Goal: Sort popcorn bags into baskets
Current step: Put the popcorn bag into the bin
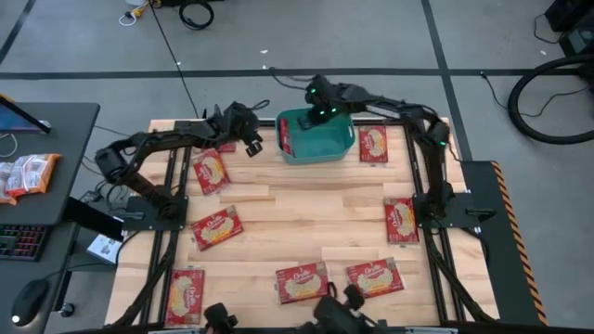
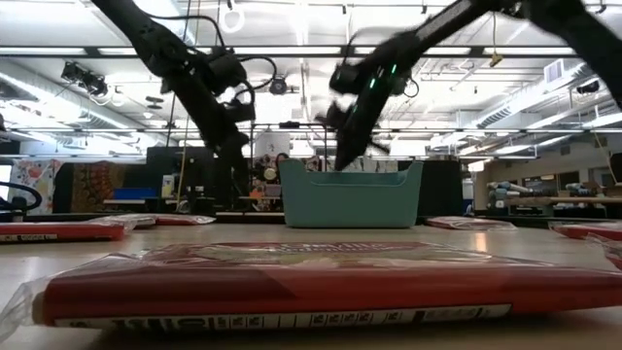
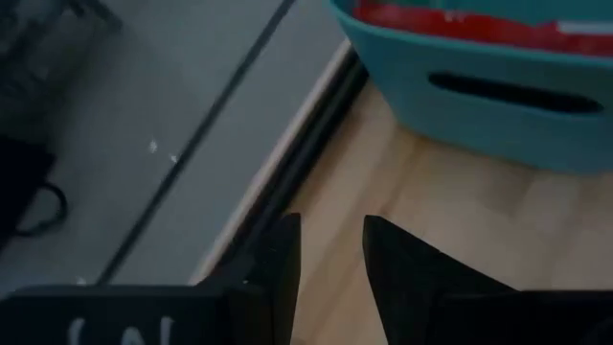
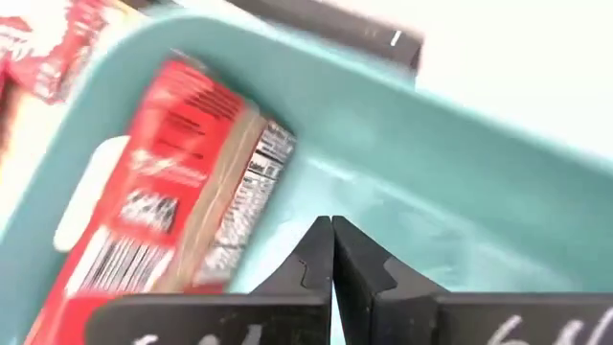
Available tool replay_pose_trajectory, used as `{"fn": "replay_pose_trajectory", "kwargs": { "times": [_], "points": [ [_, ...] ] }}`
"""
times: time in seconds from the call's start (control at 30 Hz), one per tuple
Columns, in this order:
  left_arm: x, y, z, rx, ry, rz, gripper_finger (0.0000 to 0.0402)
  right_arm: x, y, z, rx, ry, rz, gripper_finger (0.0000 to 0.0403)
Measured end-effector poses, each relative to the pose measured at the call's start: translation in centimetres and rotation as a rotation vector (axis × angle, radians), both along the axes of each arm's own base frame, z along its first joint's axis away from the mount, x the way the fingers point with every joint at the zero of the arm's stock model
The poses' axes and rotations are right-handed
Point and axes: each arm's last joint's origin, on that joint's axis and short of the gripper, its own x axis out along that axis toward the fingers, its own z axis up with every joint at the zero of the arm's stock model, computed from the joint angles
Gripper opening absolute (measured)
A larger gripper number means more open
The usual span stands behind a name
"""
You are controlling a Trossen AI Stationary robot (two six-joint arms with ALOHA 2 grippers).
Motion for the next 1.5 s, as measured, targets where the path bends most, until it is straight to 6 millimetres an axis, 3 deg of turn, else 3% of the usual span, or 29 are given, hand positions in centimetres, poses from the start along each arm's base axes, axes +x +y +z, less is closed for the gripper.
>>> {"fn": "replay_pose_trajectory", "kwargs": {
  "times": [0.17, 0.3, 0.47, 0.63, 0.77, 0.9, 1.07, 1.37, 1.5],
  "points": [
    [-1.1, -0.8, 1.4, -0.042, -0.043, 0.052, 0.0121, -4.0, 2.3, 6.4, -0.161, 0.09, 0.038, 0.0019],
    [-1.3, -1.7, 2.3, -0.147, -0.141, 0.001, 0.0121, -8.2, 3.2, 9.7, -0.161, 0.14, -0.017, 0.0062],
    [-1.1, -3.6, 3.1, -0.355, -0.256, -0.138, 0.0121, -12.5, 4.3, 11.7, -0.156, 0.156, -0.027, 0.0142],
    [-1.3, -5.8, 3.2, -0.461, -0.208, -0.17, 0.0121, -14.6, 7.6, 12.4, -0.21, 0.152, 0.024, 0.0201],
    [-1.6, -8.1, 3.2, -0.535, -0.13, -0.165, 0.0121, -16.1, 10.4, 11.0, -0.188, 0.17, -0.067, 0.0205],
    [-1.7, -11.0, 4.0, -0.58, -0.103, -0.218, 0.0121, -17.1, 12.9, 8.0, -0.114, 0.184, -0.131, 0.0204],
    [-1.8, -15.0, 5.6, -0.614, -0.146, -0.341, 0.0121, -17.1, 15.5, 3.8, -0.007, 0.19, 0.0, 0.0213],
    [-2.7, -22.3, 7.1, -0.767, -0.158, -0.537, 0.0121, -15.6, 17.8, -1.3, -0.292, 0.233, 0.141, 0.0209],
    [-3.1, -25.0, 7.1, -0.775, -0.147, -0.539, 0.0121, -15.8, 18.2, -3.6, -0.3, 0.215, 0.058, 0.0208]
  ]
}}
